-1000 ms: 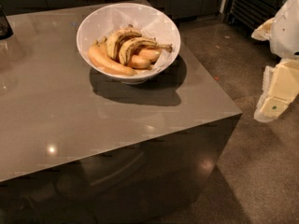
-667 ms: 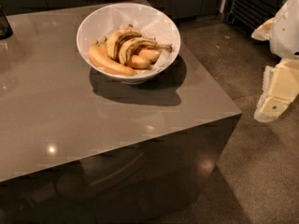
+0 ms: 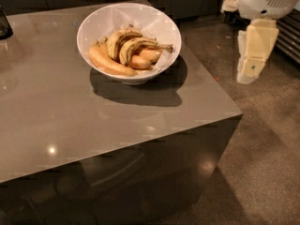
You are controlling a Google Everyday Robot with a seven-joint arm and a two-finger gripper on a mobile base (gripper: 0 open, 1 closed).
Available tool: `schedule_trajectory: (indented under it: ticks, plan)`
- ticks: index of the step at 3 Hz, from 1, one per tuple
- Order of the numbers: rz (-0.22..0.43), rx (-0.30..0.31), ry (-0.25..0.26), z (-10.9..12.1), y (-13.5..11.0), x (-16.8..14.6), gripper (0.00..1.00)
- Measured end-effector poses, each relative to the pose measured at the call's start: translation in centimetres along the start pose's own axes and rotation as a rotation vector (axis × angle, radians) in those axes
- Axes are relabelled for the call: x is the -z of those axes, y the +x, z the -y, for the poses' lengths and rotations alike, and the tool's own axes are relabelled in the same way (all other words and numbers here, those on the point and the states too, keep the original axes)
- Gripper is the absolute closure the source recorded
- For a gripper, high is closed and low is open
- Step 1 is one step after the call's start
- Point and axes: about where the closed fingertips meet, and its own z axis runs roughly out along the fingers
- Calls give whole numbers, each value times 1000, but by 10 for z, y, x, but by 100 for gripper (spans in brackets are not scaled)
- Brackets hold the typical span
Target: Pick banana from white bowl
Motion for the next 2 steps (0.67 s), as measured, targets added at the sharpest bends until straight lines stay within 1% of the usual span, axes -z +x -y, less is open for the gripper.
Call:
schedule_trajectory:
  ticks: [1, 2]
  plan:
    - [-14, 62, 37, 31, -24, 5, 0]
    - [6, 67, 72, 39, -31, 7, 0]
